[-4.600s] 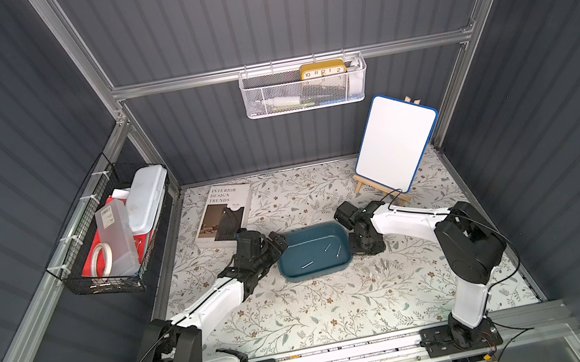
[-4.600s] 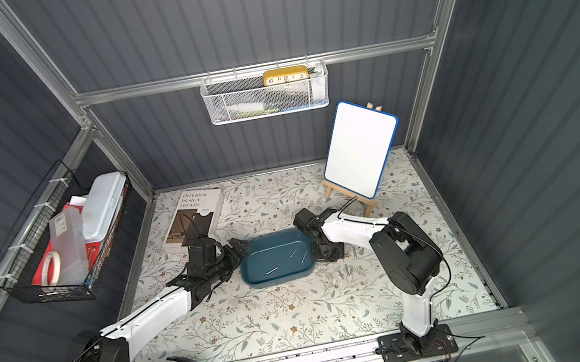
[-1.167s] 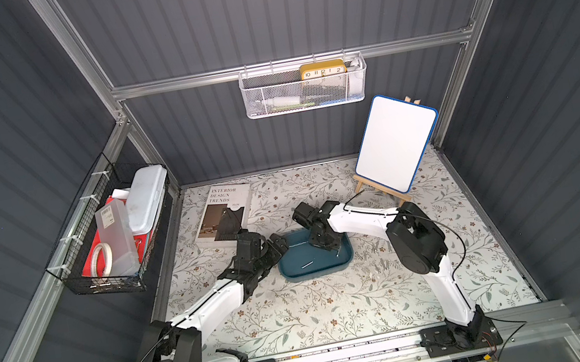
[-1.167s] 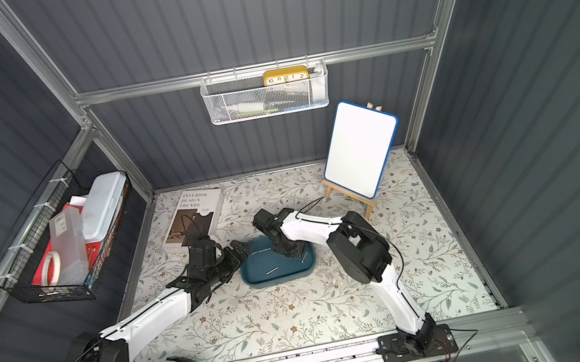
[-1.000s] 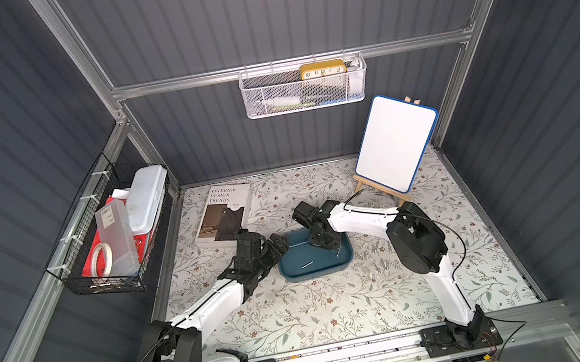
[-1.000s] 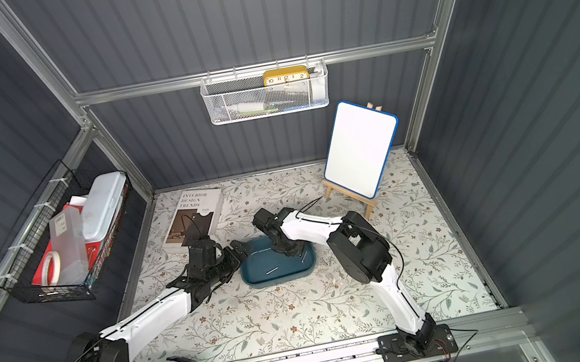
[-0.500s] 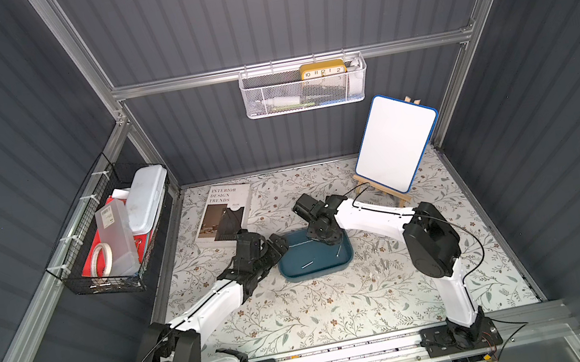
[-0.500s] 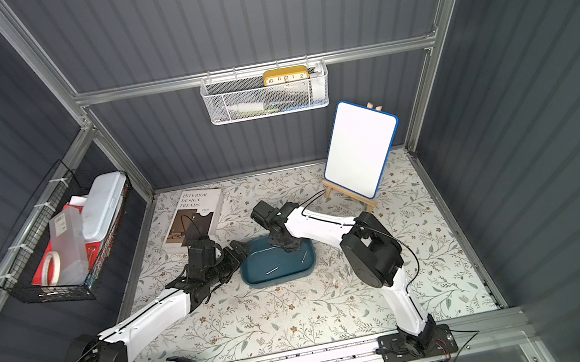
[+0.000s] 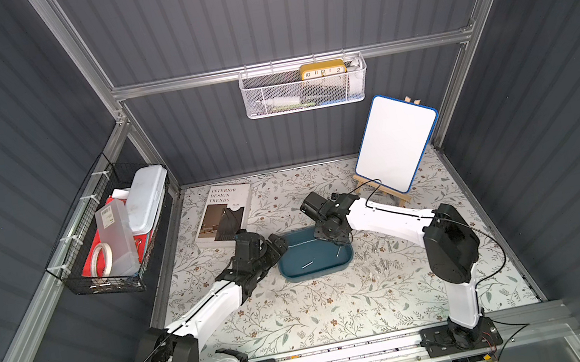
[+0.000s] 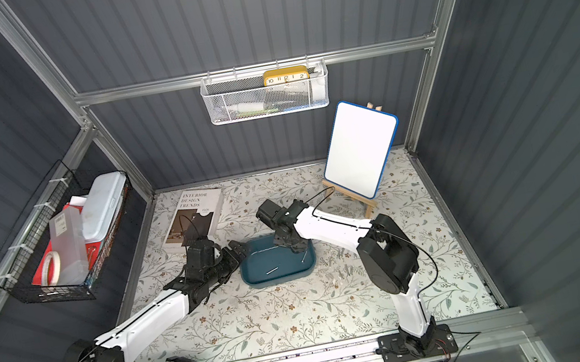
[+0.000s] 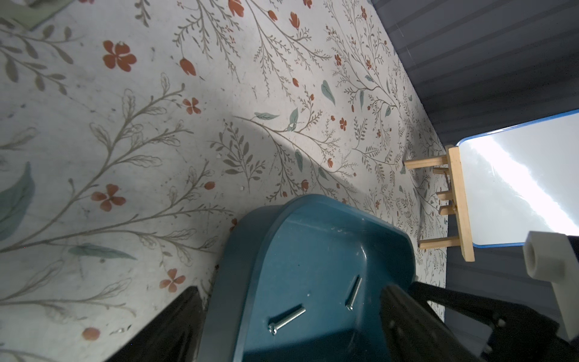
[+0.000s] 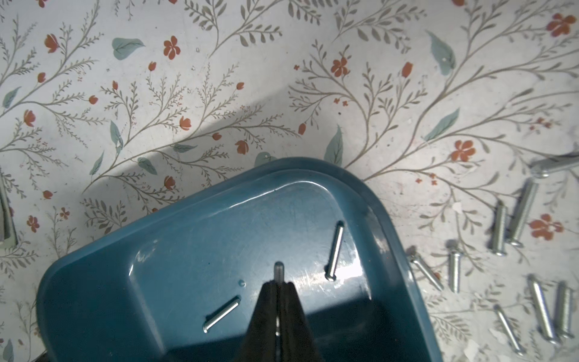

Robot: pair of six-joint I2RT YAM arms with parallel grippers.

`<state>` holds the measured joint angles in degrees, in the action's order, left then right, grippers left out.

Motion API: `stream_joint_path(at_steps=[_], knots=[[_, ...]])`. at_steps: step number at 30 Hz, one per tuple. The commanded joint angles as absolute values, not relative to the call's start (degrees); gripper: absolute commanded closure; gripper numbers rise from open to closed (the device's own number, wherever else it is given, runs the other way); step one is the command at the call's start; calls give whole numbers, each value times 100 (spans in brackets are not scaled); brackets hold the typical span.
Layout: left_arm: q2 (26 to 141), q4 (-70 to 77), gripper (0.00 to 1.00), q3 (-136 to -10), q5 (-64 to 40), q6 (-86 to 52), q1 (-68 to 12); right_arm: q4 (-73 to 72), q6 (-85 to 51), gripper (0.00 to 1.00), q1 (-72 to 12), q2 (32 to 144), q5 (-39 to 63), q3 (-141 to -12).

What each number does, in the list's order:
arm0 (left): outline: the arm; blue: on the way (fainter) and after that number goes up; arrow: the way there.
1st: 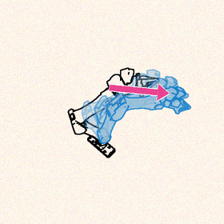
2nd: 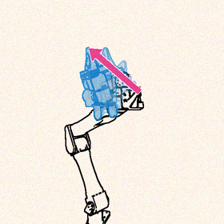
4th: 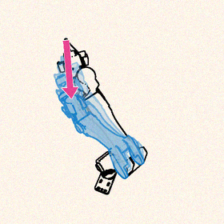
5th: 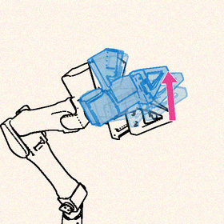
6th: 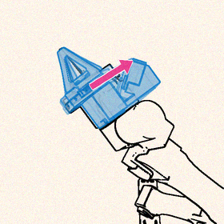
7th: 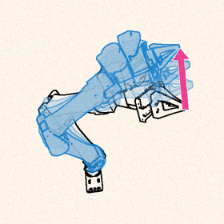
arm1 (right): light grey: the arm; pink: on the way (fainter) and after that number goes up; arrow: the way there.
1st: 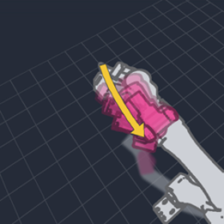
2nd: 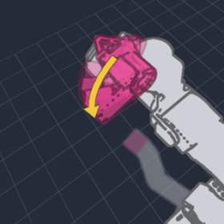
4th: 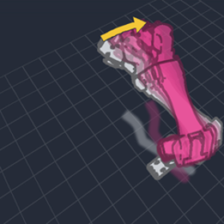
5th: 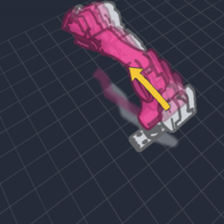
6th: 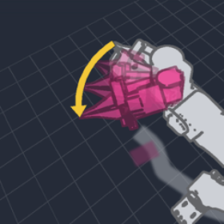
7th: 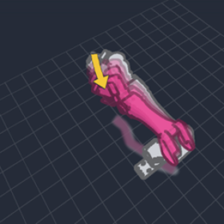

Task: Take out the screws from the storage box
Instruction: Pick up the screw from the storage box, then place the screw at the center of the board.

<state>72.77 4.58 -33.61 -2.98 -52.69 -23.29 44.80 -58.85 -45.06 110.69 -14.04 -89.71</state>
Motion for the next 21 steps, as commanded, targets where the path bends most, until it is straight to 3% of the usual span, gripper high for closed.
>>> stream_joint_path(at_steps=[1, 21], knots=[[7268, 274, 8, -3590, -225, -5049, -2355, 4623, -5702, 93, -4513, 10686, -1651, -8681], [7515, 151, 7, -3856, -244, -4942, -2355, 4412, -4373, 93, -4060, 8543, -1580, -6064]])
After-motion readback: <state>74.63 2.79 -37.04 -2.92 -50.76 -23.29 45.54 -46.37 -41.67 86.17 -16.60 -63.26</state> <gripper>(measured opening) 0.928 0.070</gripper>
